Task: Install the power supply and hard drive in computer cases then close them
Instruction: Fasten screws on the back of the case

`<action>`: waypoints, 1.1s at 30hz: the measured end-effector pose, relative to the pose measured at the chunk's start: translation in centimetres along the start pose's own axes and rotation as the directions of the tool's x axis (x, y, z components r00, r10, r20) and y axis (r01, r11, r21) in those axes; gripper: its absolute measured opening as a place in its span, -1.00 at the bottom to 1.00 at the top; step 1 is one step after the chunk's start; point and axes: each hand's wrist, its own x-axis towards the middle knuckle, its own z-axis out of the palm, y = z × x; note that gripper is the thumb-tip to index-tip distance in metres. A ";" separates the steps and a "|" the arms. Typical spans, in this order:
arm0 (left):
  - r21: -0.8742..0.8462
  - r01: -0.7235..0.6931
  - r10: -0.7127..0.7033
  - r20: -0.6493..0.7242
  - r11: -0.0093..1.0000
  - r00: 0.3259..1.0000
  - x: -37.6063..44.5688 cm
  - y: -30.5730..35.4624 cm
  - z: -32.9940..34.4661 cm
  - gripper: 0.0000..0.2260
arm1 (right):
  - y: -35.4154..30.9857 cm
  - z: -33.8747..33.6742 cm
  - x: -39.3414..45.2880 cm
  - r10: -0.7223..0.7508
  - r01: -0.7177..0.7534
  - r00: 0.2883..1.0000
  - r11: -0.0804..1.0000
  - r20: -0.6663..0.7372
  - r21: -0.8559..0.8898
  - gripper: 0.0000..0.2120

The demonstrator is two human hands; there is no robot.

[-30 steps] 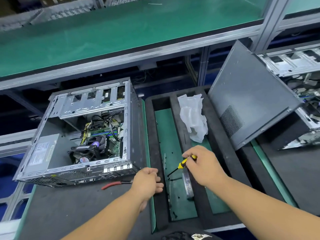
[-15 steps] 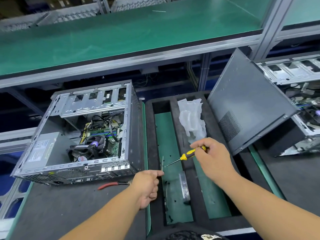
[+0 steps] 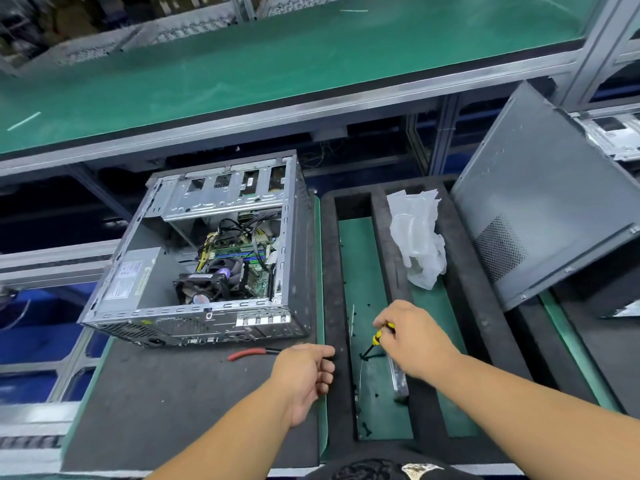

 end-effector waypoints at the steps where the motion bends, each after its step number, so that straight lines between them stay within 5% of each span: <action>1: -0.011 0.000 0.000 0.001 1.000 1.000 0.0 -0.1 -0.2 -0.78 | 0.2 -0.2 -0.1 0.003 -0.003 1.000 1.000 -0.012 -0.001 -0.78; 12: -0.064 -0.014 0.017 0.052 0.998 0.999 0.3 -0.3 0.3 -0.80 | 0.7 -0.4 -1.0 -0.010 0.012 0.999 0.999 -0.052 0.035 -0.80; 19: -0.083 0.040 -0.032 0.091 0.996 0.995 0.6 0.2 1.5 -0.75 | -1.2 -4.3 -2.2 0.064 0.024 0.959 0.952 -0.277 0.304 -0.74; 23: -0.132 0.094 -0.069 0.179 0.987 0.981 0.4 1.2 2.5 -0.64 | -2.4 -6.2 -2.7 0.141 0.023 0.955 0.844 -0.263 0.537 -0.71; 27: -0.195 0.087 -0.025 0.301 0.977 0.953 0.4 1.9 3.1 -0.77 | -2.8 -6.6 -2.5 0.146 0.025 0.957 0.819 -0.251 0.574 -0.74; 33: -0.072 0.034 -0.034 -0.006 0.997 0.999 1.4 0.3 2.7 -0.73 | -0.9 -4.8 -1.2 0.226 -0.019 0.924 0.832 -0.308 0.554 -0.74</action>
